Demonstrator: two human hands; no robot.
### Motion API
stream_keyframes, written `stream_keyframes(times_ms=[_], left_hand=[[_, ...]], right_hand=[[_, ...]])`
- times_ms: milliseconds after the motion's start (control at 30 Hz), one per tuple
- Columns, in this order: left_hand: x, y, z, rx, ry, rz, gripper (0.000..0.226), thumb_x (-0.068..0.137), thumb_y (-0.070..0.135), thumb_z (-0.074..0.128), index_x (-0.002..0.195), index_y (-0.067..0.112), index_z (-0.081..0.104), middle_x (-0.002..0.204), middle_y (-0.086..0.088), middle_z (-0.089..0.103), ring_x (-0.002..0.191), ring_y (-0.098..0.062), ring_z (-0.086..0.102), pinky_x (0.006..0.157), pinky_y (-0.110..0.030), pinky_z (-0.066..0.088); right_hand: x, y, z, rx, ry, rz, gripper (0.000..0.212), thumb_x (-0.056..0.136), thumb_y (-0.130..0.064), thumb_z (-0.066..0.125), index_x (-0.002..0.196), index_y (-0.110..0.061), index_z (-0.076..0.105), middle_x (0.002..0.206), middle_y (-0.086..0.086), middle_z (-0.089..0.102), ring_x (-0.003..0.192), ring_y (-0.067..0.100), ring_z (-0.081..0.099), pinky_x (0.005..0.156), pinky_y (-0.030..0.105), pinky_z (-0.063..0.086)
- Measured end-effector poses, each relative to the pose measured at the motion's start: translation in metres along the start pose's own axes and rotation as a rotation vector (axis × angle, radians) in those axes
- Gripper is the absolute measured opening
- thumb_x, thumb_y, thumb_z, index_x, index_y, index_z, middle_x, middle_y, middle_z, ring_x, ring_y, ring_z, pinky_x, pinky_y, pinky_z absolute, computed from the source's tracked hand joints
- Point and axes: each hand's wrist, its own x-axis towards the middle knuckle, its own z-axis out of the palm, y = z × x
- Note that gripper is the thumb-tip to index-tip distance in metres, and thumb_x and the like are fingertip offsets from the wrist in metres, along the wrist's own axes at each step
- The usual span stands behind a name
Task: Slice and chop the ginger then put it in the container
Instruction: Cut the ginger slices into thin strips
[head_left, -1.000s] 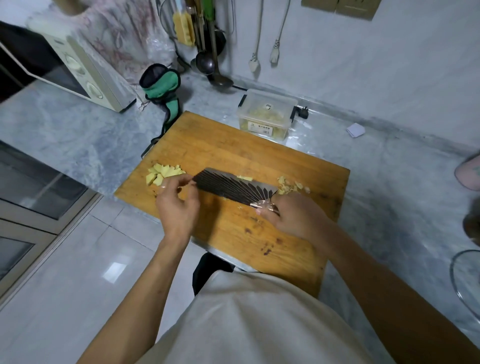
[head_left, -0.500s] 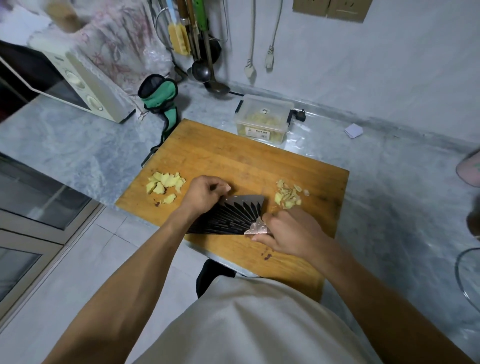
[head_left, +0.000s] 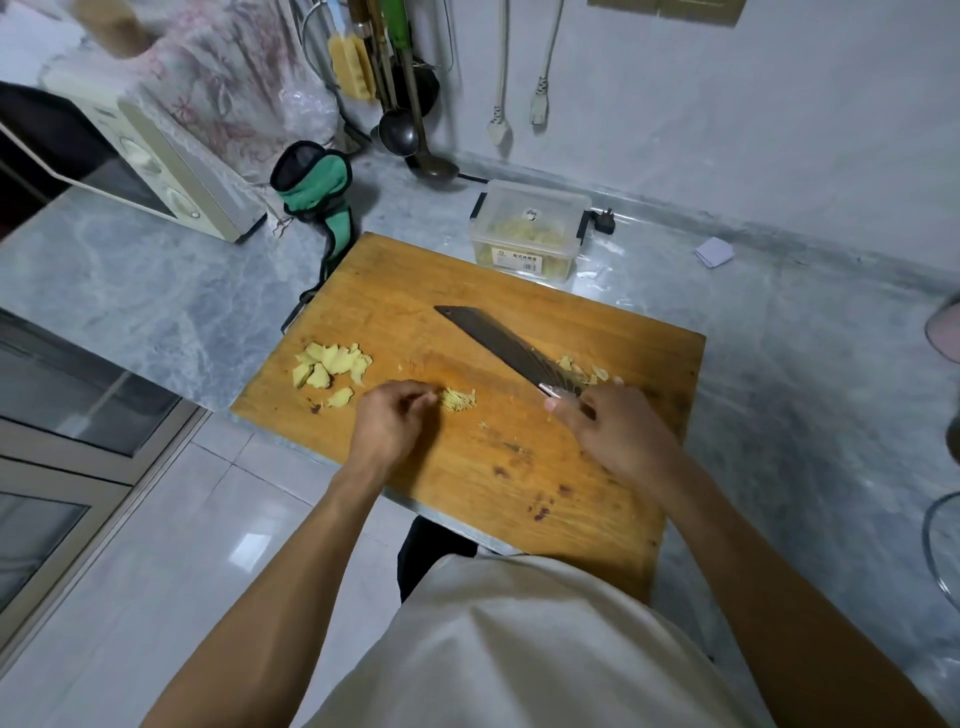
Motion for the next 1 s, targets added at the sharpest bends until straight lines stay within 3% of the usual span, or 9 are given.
stream_keyframes(times_ms=[67, 267, 467, 567, 700, 767, 867, 900, 1000], left_hand=[[0.009, 0.003, 0.007, 0.092, -0.067, 0.009, 0.021, 0.091, 0.014, 0.07, 0.111, 0.015, 0.075, 0.114, -0.005, 0.07, 0.102, -0.017, 0.065, 0.093, -0.012, 0.041], [0.029, 0.02, 0.02, 0.275, -0.331, 0.036, 0.055, 0.082, 0.019, 0.076, 0.135, 0.025, 0.06, 0.127, -0.006, 0.046, 0.111, -0.02, 0.054, 0.098, -0.012, 0.031], [0.035, 0.009, 0.02, 0.381, -0.362, 0.246, 0.029, 0.085, 0.001, 0.069, 0.11, 0.015, 0.075, 0.123, -0.009, 0.057, 0.11, -0.025, 0.057, 0.093, -0.004, 0.025], [0.045, 0.002, 0.011, 0.404, -0.405, 0.337, 0.02, 0.087, 0.005, 0.07, 0.105, 0.012, 0.076, 0.119, -0.009, 0.061, 0.112, -0.024, 0.057, 0.098, -0.008, 0.027], [0.072, -0.001, 0.004, 0.426, -0.385, 0.374, 0.021, 0.089, 0.012, 0.069, 0.108, 0.015, 0.075, 0.122, -0.008, 0.061, 0.115, -0.026, 0.057, 0.109, -0.031, 0.037], [0.088, 0.0, 0.0, 0.451, -0.359, 0.345, 0.022, 0.089, 0.013, 0.069, 0.11, 0.016, 0.075, 0.125, -0.007, 0.06, 0.116, -0.025, 0.056, 0.111, -0.029, 0.036], [0.113, 0.001, -0.007, 0.419, -0.314, 0.284, 0.021, 0.093, 0.01, 0.063, 0.112, 0.01, 0.072, 0.123, -0.005, 0.058, 0.114, -0.02, 0.054, 0.101, -0.01, 0.03], [0.121, -0.001, -0.009, 0.404, -0.288, 0.252, 0.022, 0.094, 0.008, 0.061, 0.114, 0.01, 0.071, 0.125, -0.005, 0.057, 0.116, -0.02, 0.053, 0.101, -0.009, 0.031], [0.144, -0.007, -0.014, 0.371, -0.193, 0.128, 0.026, 0.096, 0.008, 0.059, 0.118, 0.016, 0.071, 0.134, -0.006, 0.057, 0.122, -0.022, 0.055, 0.111, -0.028, 0.039]], right_hand=[[0.003, -0.001, 0.0, 0.039, -0.007, 0.009, 0.056, 0.099, -0.058, 0.049, 0.063, -0.016, 0.049, 0.055, 0.001, 0.048, 0.049, 0.014, 0.045, 0.054, 0.03, 0.035], [0.006, 0.003, 0.005, 0.129, 0.004, -0.004, 0.057, 0.097, -0.06, 0.048, 0.063, -0.015, 0.049, 0.058, 0.006, 0.047, 0.052, 0.02, 0.046, 0.057, 0.033, 0.037], [0.004, 0.0, 0.005, 0.141, -0.009, 0.023, 0.056, 0.098, -0.059, 0.048, 0.063, -0.015, 0.048, 0.058, 0.003, 0.046, 0.052, 0.016, 0.043, 0.054, 0.031, 0.032], [0.003, 0.001, 0.005, 0.143, -0.011, 0.016, 0.057, 0.099, -0.057, 0.048, 0.061, -0.016, 0.045, 0.055, 0.001, 0.042, 0.049, 0.014, 0.04, 0.053, 0.032, 0.03], [0.008, -0.003, 0.004, 0.161, -0.019, 0.034, 0.057, 0.098, -0.059, 0.047, 0.061, -0.016, 0.045, 0.056, 0.001, 0.044, 0.049, 0.014, 0.041, 0.054, 0.032, 0.033], [0.012, -0.008, 0.003, 0.175, -0.027, 0.051, 0.056, 0.098, -0.059, 0.047, 0.062, -0.017, 0.047, 0.056, 0.0, 0.046, 0.05, 0.015, 0.045, 0.055, 0.032, 0.036], [0.019, -0.012, 0.001, 0.214, -0.012, 0.058, 0.059, 0.099, -0.059, 0.047, 0.061, -0.015, 0.051, 0.056, 0.006, 0.053, 0.053, 0.022, 0.057, 0.061, 0.034, 0.044], [0.021, -0.013, 0.0, 0.22, -0.008, 0.054, 0.059, 0.099, -0.059, 0.047, 0.06, -0.015, 0.052, 0.056, 0.007, 0.053, 0.053, 0.022, 0.058, 0.062, 0.034, 0.045], [0.027, -0.02, -0.005, 0.236, -0.017, 0.045, 0.063, 0.1, -0.06, 0.044, 0.063, -0.01, 0.057, 0.057, 0.012, 0.054, 0.053, 0.025, 0.056, 0.059, 0.037, 0.043]])
